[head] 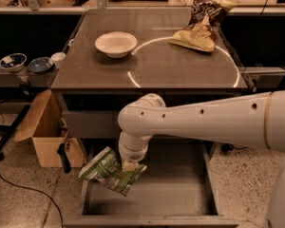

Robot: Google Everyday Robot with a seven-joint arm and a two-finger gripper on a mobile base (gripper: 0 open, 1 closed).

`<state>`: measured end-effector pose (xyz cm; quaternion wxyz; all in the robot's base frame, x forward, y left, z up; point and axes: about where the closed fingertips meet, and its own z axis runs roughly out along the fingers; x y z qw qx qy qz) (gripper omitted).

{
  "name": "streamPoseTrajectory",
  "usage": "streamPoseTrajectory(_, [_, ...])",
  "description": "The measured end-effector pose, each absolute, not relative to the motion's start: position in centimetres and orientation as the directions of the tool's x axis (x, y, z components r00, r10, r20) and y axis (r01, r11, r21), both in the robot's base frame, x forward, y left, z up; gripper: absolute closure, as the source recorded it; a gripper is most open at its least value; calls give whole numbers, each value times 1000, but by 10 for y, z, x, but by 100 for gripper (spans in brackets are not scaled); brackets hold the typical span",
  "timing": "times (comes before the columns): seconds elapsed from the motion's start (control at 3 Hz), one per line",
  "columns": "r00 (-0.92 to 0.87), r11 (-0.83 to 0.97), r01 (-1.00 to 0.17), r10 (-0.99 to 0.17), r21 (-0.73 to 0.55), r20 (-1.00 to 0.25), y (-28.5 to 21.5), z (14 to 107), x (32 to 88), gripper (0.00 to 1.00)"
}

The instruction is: Pick green jalapeno chip bag from middle drawer and place on counter

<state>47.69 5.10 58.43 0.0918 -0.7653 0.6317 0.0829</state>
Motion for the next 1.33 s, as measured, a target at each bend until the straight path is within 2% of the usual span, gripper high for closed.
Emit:
streamPoseTrajectory(1.0, [243, -233, -968, -965, -95, -103, 35, 642, 481, 100])
streamPoseTrajectory(1.33, [270, -265, -954, -963, -136, -16, 26, 685, 479, 100])
